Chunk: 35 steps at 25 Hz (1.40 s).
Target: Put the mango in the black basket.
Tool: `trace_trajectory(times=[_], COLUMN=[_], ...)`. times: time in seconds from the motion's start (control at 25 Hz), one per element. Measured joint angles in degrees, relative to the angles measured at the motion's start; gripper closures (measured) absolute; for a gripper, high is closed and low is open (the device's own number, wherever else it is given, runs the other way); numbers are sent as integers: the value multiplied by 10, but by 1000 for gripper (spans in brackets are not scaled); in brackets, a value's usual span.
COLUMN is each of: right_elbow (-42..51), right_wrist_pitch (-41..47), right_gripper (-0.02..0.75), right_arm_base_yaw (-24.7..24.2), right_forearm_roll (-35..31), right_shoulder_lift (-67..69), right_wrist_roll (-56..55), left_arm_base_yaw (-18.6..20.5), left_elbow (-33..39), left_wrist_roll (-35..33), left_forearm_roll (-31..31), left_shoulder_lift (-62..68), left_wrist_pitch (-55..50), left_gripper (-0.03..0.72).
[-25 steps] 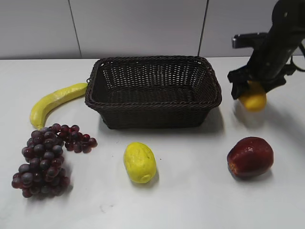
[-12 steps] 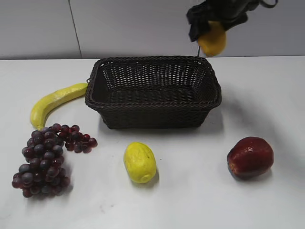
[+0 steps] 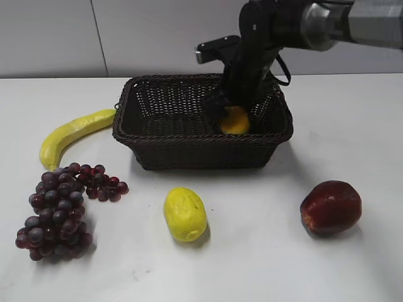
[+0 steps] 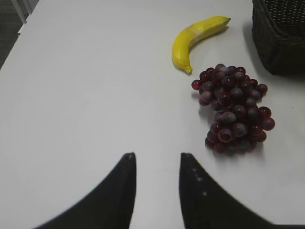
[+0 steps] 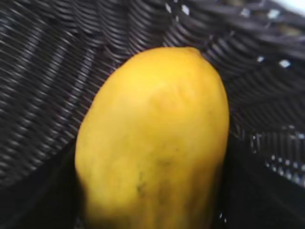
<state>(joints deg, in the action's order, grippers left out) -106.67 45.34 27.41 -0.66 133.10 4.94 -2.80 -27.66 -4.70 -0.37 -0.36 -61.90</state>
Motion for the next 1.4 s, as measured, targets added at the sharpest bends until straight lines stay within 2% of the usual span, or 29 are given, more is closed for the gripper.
trace_trajectory(times=[0.12, 0.36, 0.68, 0.96, 1.08, 1.2, 1.4], right_elbow=[1, -4, -74, -78, -53, 12, 185], right_wrist_pitch=[-1, 9, 128, 231, 236, 237, 240], right_gripper=[157, 83, 87, 97, 120, 141, 148], right_arm_base_yaw=[-1, 0, 0, 0, 0, 0, 0], right_forearm_roll=[1, 7, 49, 81, 78, 66, 40], right_shoulder_lift=[18, 20, -59, -201, -270, -357, -517], right_wrist_roll=[0, 0, 1, -14, -23, -34, -49], left_arm_base_yaw=[0, 0, 0, 0, 0, 0, 0], left_elbow=[0, 0, 0, 0, 0, 0, 0], left_wrist_roll=[0, 0, 0, 0, 0, 0, 0], left_forearm_roll=[0, 0, 0, 0, 0, 0, 0], left_shoulder_lift=[0, 0, 0, 0, 0, 0, 0], left_wrist_pitch=[0, 0, 0, 0, 0, 0, 0], left_gripper=[458, 458, 458, 458, 458, 458, 458])
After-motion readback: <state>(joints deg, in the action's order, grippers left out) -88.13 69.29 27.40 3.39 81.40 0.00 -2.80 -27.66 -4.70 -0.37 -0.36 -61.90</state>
